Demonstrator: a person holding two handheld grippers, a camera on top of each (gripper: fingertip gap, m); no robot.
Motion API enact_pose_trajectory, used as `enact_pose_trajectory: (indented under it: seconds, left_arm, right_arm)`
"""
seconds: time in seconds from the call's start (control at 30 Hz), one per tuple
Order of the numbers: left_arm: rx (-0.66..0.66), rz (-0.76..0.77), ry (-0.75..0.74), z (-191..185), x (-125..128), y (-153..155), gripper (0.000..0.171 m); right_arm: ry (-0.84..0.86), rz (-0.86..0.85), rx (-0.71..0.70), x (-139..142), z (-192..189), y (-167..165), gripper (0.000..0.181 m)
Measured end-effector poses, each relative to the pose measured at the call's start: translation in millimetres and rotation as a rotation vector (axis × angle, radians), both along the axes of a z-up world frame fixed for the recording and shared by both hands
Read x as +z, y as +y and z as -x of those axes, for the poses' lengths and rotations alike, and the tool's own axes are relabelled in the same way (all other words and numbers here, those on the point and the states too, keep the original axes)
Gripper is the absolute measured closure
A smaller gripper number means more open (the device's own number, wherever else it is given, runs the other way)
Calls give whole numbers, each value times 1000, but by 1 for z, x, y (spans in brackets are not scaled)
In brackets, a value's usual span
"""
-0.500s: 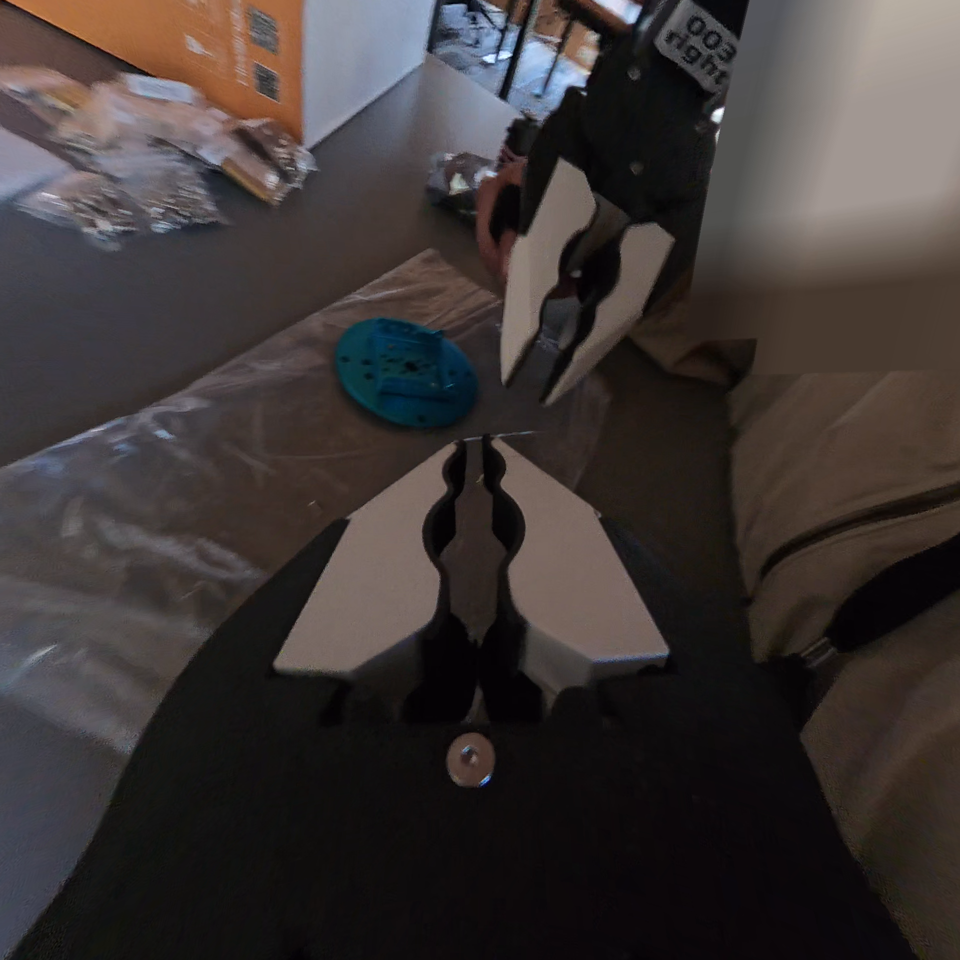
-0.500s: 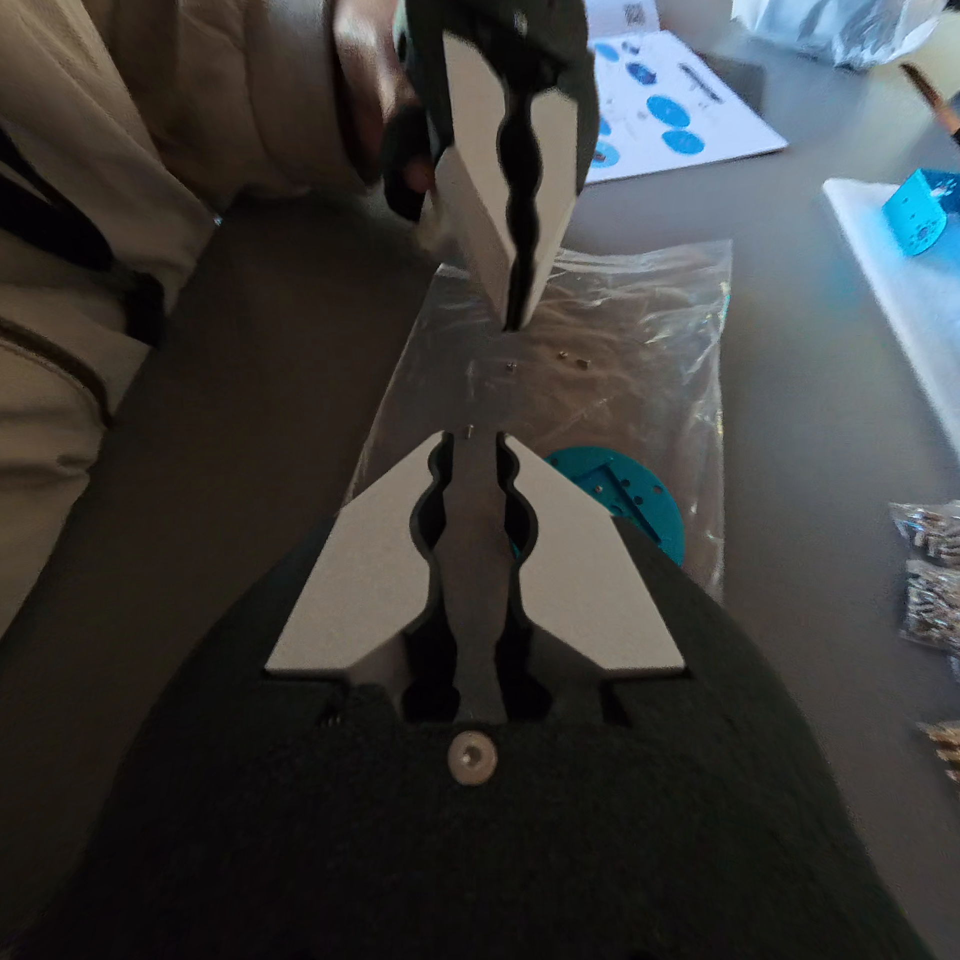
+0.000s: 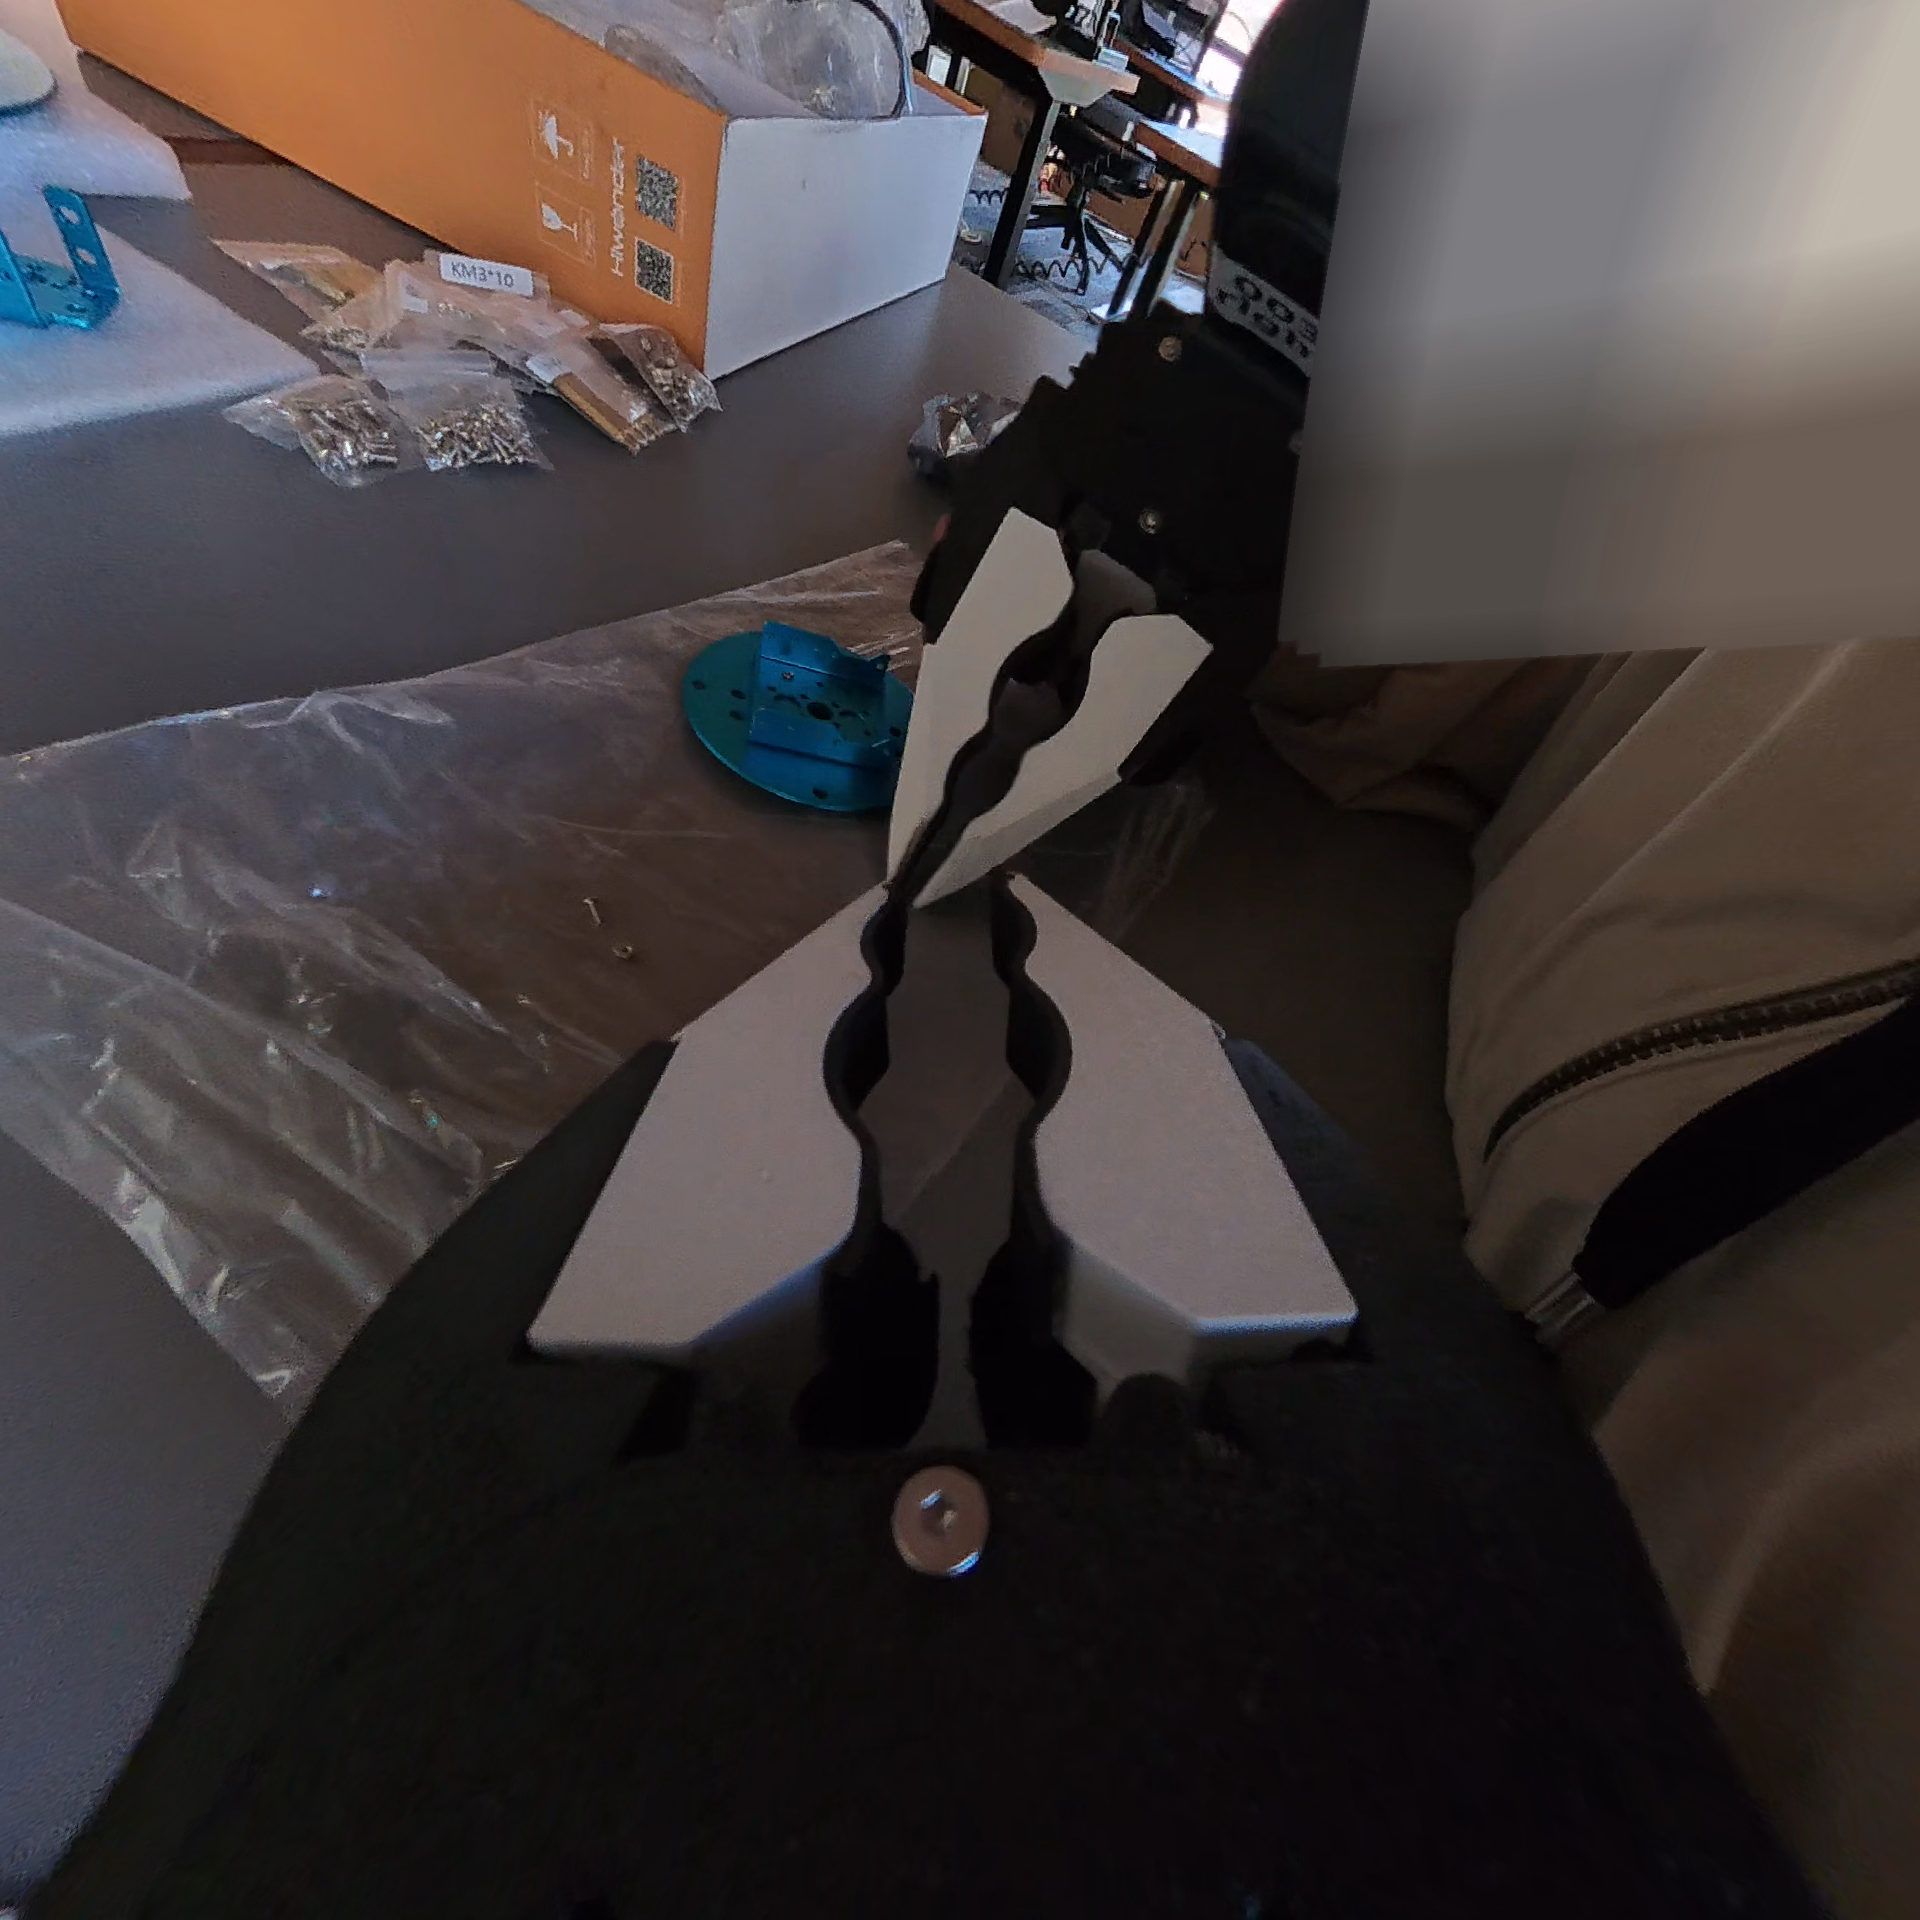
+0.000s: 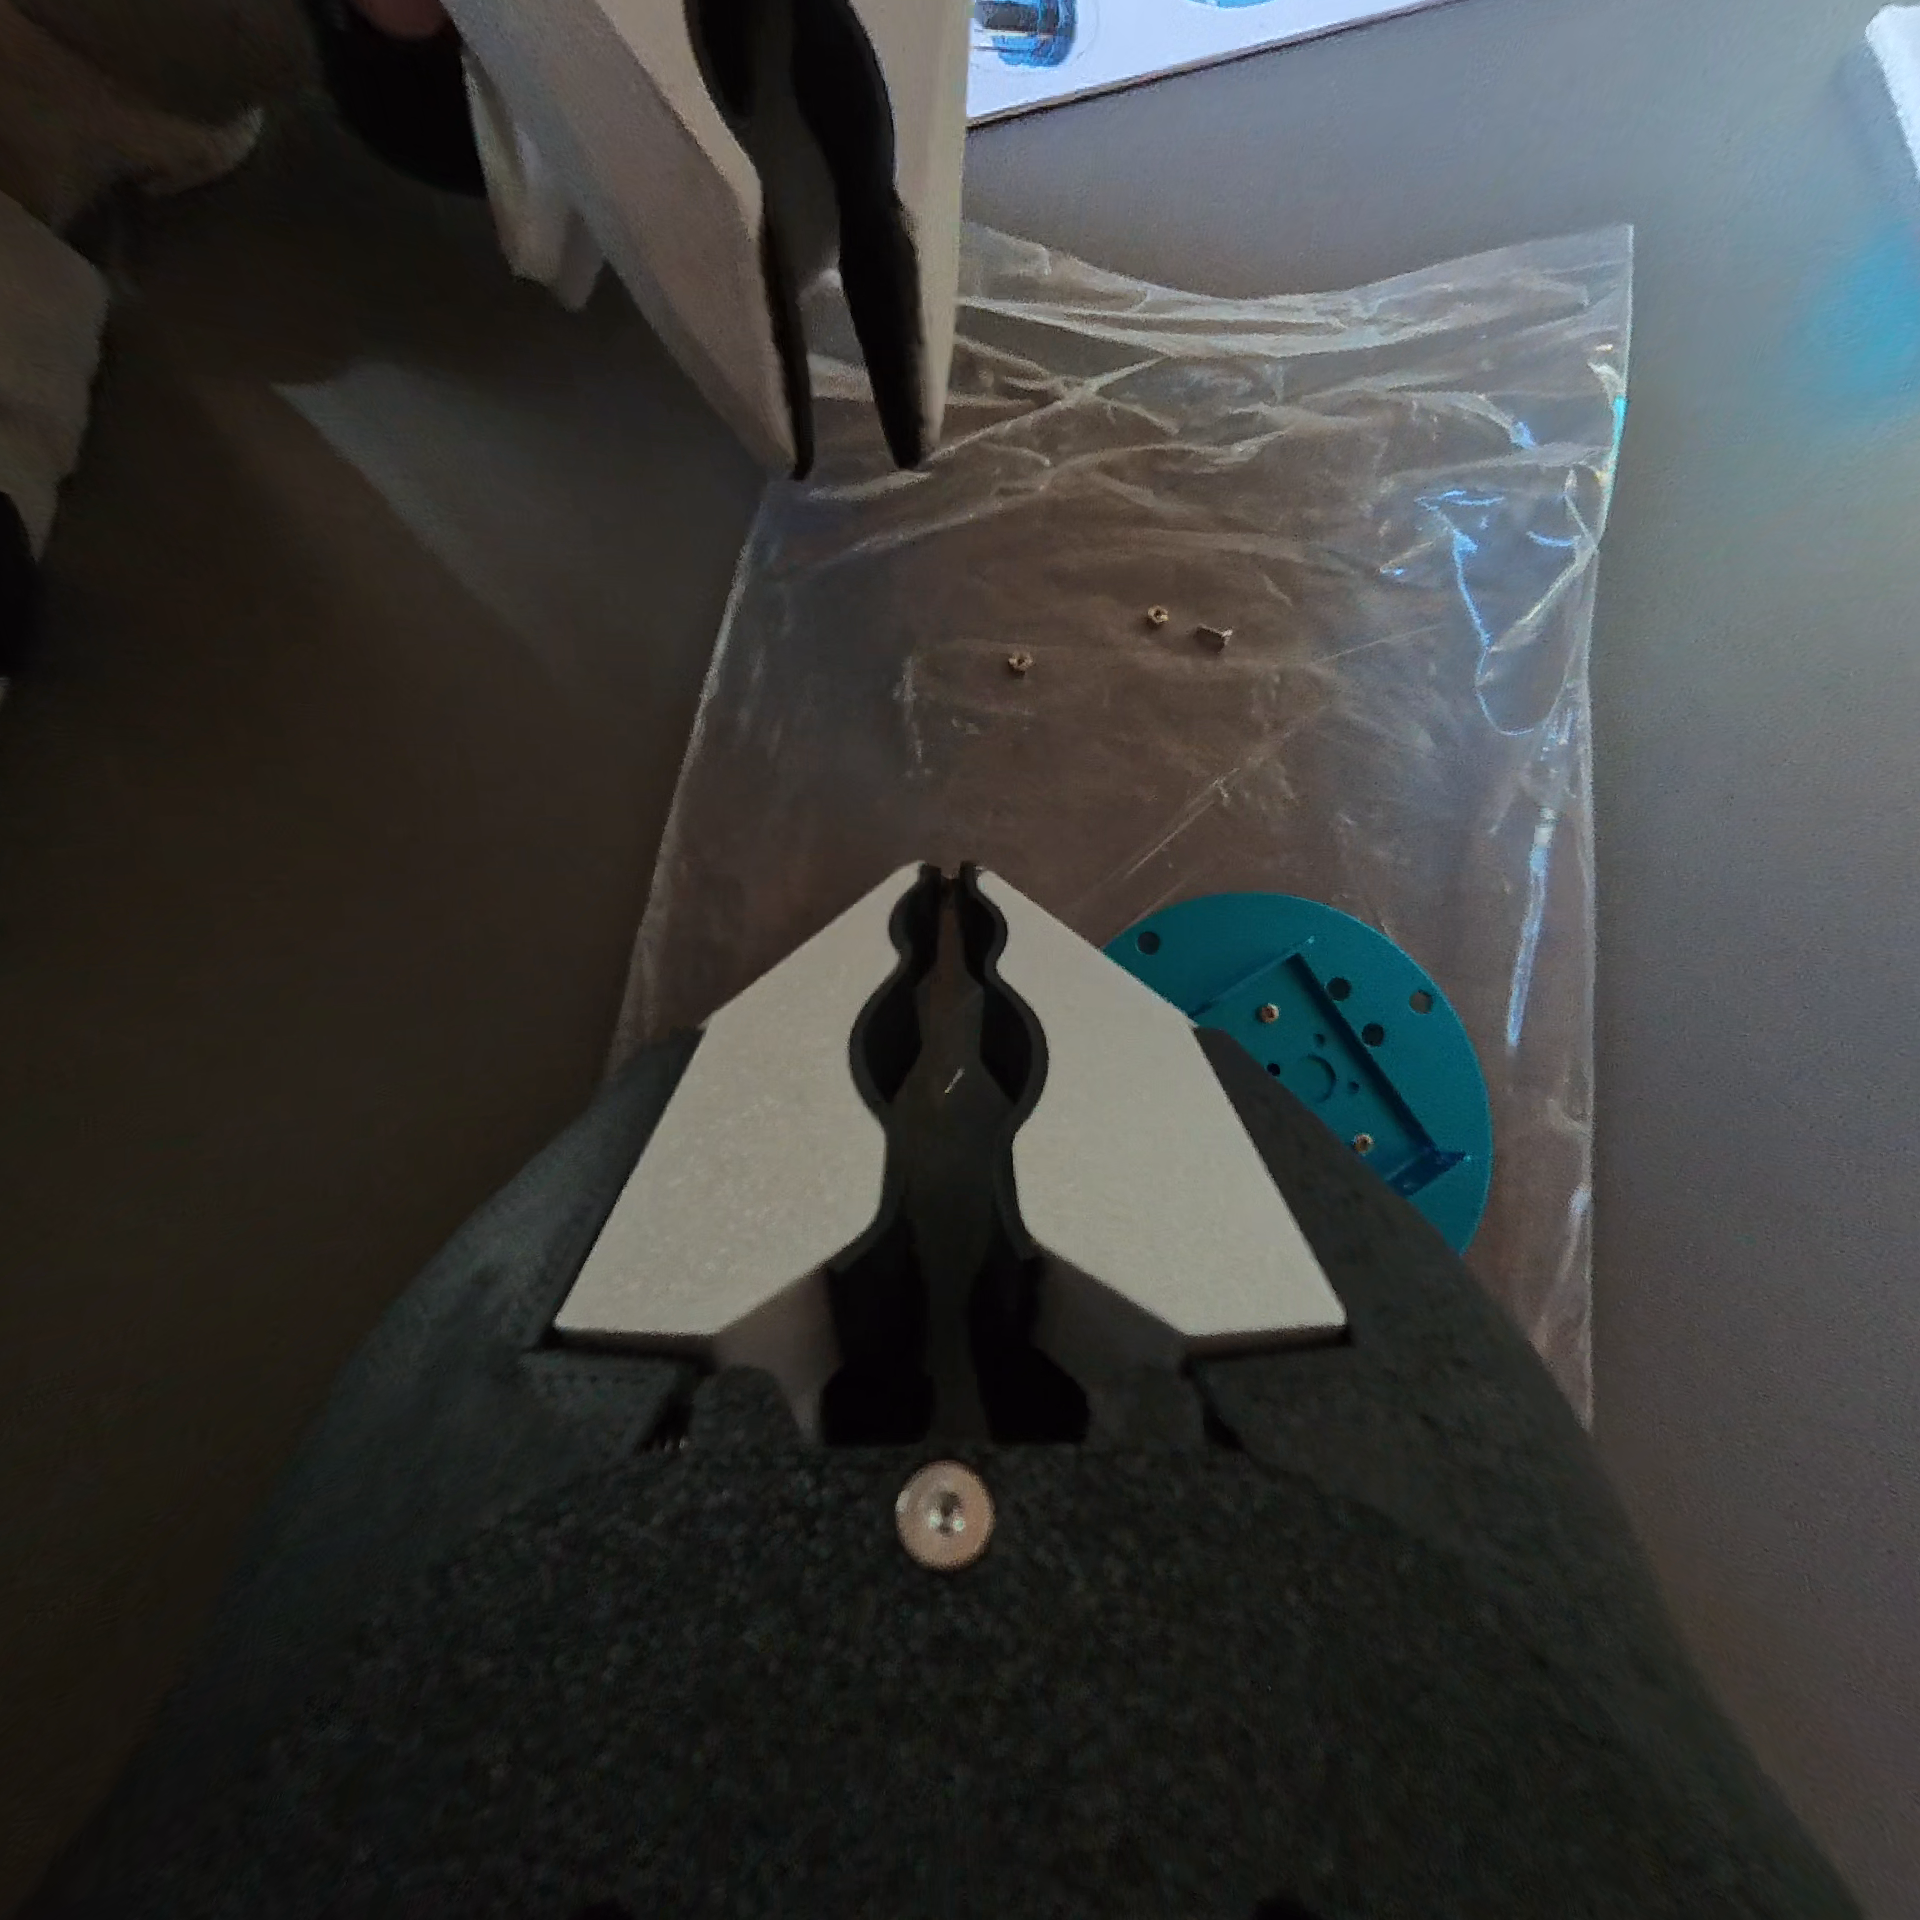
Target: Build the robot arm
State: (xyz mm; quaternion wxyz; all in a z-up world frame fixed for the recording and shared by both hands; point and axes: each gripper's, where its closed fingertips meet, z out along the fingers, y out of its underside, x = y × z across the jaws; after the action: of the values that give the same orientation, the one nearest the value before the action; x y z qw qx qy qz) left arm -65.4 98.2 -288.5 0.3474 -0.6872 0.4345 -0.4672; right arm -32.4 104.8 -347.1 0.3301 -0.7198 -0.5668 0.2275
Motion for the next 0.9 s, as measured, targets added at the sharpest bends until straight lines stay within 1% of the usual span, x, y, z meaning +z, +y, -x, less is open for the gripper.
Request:
enact_pose_trajectory:
  seconds: [0.17, 0.23, 0.33, 0.6, 0.8, 0.9]
  left_arm:
    - [21, 10, -10, 2, 2, 3, 157]
    - [24, 10, -3, 1, 1, 3, 157]
    - [27, 1, 9, 1, -1, 3, 157]
    - [24, 16, 16, -2, -4, 2, 157]
    - [29, 32, 70, -3, -13, 5, 156]
    - [39, 33, 80, -2, -14, 7, 156]
  right_arm:
    - [-13, -52, 10, 0, -1, 0, 178]
    - [-12, -65, 16, 2, -2, -1, 174]
    - [-21, -42, 10, 0, -5, -2, 174]
    - [-22, -56, 1, 0, -4, 0, 179]
    - [-54, -166, 6, 0, -1, 4, 181]
    - [-55, -165, -5, 1, -1, 5, 181]
